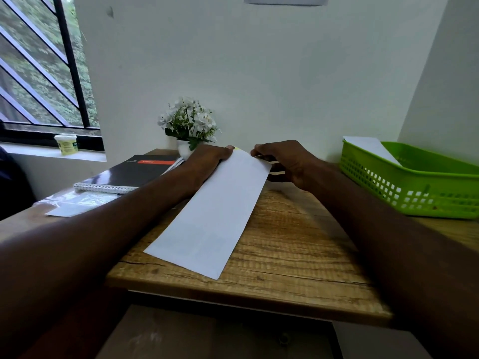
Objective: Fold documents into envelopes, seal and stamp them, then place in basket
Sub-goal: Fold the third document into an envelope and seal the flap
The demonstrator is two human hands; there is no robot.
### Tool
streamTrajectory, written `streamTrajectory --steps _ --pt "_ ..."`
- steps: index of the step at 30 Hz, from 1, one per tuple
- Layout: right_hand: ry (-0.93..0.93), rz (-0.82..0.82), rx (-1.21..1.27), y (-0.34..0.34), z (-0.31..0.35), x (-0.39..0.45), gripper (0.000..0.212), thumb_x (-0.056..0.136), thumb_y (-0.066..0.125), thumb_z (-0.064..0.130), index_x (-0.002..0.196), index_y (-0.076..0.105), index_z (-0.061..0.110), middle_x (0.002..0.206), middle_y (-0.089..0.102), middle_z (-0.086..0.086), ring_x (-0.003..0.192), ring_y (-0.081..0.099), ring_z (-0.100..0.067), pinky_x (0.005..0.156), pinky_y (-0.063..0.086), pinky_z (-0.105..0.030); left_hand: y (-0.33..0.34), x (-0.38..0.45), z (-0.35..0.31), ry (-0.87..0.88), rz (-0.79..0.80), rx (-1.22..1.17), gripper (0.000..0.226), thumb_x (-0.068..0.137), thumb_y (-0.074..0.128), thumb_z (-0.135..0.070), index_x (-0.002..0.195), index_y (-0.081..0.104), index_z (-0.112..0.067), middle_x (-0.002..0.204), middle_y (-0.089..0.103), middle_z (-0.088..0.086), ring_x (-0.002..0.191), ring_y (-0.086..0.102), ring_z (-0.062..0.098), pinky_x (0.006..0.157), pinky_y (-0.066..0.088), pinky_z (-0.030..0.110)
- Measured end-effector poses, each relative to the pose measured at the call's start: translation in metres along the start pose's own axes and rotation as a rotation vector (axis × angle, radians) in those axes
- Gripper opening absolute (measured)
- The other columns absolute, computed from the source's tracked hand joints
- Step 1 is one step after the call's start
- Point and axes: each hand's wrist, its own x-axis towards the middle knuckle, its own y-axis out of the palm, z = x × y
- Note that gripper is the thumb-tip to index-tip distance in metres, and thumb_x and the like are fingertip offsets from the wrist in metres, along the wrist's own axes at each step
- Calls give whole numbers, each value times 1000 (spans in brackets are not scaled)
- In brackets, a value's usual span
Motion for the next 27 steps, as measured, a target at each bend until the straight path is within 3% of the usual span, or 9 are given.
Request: streamTrajectory --steps 11,15,21,27 --pt "6 -30 -26 0 -1 -1 22 87 77 25 104 80 12 95 74 0 82 69 -19 69 59 -30 1 -1 -1 9 29 1 18 98 66 -25 98 68 -6 84 71 5 65 66 15 53 49 19" --pt "-1 -32 -31 0 -1 -1 17 89 75 26 98 82 13 98 78 0 84 70 -18 76 60 -33 1 1 0 22 24 7 27 98 67 -25 111 69 -1 95 72 10 72 66 18 62 51 25" --pt "3 -19 -41 0 1 -2 27 93 72 35 104 80 12 100 80 3 89 70 -18 82 60 -35 1 4 1 29 27 15 36 97 68 -27 117 68 3 102 71 15 75 66 21 65 50 27" --pt "7 -22 -96 0 2 -4 39 94 66 51 96 82 15 103 79 -1 95 71 -22 90 61 -41 2 2 2 47 70 -3 24 99 65 -25 106 67 -2 92 70 12 73 66 20 64 51 26"
